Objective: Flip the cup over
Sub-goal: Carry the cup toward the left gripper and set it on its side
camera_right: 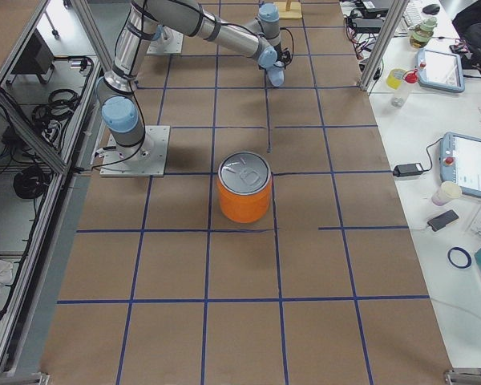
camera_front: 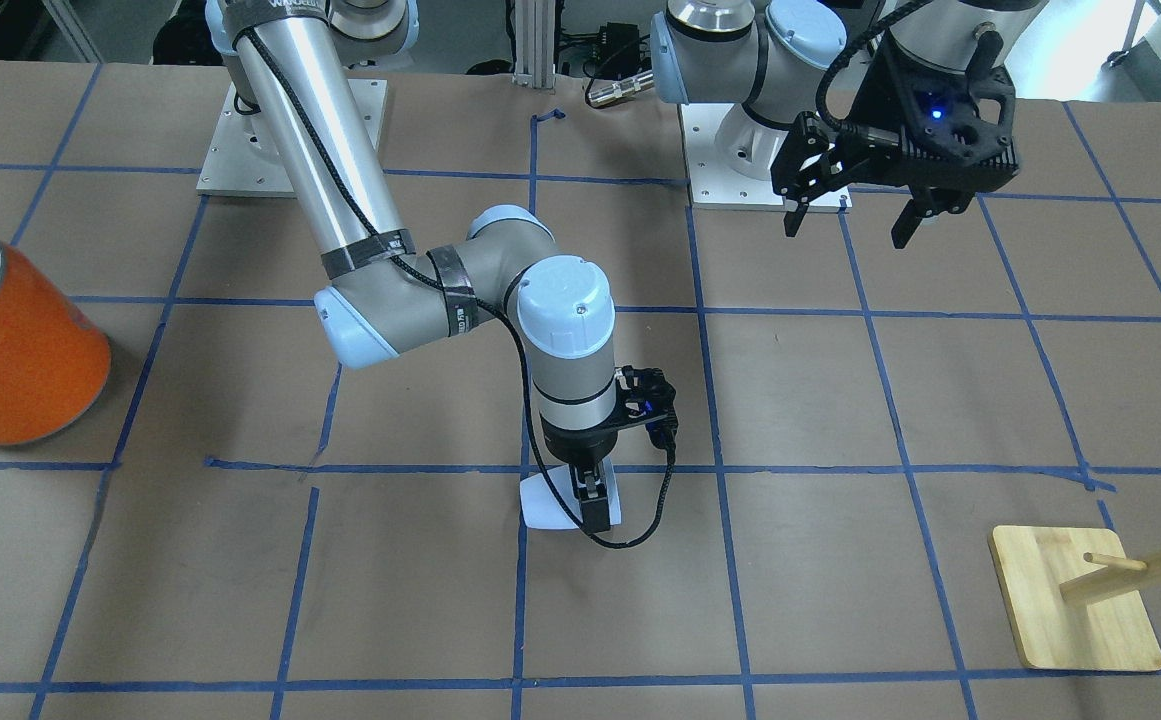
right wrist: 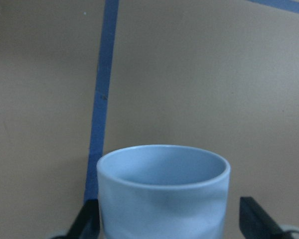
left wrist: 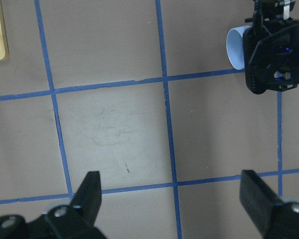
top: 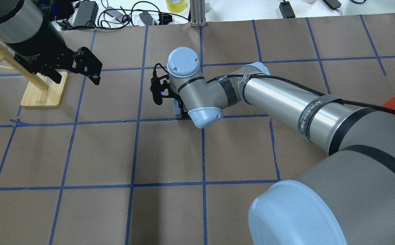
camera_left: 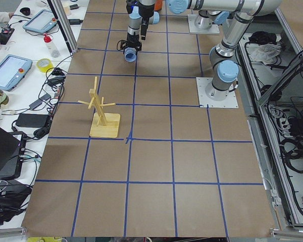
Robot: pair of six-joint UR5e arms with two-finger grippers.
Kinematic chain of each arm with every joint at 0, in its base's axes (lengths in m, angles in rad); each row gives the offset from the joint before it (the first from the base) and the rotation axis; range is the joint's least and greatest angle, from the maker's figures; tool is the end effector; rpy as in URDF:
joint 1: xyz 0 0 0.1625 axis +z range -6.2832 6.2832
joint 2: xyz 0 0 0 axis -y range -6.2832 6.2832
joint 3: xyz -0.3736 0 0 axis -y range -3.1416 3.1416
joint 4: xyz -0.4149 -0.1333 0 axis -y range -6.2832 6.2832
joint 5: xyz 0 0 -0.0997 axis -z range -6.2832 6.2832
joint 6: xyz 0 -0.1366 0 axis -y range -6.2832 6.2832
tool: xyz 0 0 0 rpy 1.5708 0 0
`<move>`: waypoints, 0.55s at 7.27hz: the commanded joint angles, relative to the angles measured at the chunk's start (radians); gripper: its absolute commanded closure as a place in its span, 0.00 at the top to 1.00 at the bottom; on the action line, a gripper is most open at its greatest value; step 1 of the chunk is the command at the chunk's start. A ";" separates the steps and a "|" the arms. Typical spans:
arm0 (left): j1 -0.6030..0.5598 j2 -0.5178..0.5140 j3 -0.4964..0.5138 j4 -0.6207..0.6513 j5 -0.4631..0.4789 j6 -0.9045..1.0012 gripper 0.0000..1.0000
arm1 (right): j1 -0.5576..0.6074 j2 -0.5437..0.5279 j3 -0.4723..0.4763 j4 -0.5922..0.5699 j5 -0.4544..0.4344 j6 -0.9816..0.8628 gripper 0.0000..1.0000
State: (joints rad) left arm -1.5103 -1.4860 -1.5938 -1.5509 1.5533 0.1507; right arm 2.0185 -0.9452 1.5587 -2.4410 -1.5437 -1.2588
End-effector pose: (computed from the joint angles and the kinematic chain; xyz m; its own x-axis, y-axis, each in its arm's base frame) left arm -0.1056 -0.5003 0.4324 -0.9958 0.0910 0.0050 0.0903 0.9924 -0.0833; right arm 0.4218 -0.5619 0.1197 0.1228 -0.9645 0.2336 -0.9833 -0.1501 -0.1029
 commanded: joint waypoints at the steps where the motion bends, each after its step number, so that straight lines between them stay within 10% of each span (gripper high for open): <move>1: 0.004 0.003 -0.002 -0.002 -0.005 0.001 1.00 | -0.004 -0.082 0.006 0.019 0.005 0.007 1.00; 4: 0.015 0.030 0.005 -0.009 -0.065 0.001 1.00 | -0.081 -0.280 0.004 0.289 0.001 0.025 1.00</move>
State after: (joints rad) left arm -1.5023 -1.4649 -1.5906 -1.5558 1.5295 0.1492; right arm 1.9747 -1.1323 1.5631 -2.2659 -1.5420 -1.2401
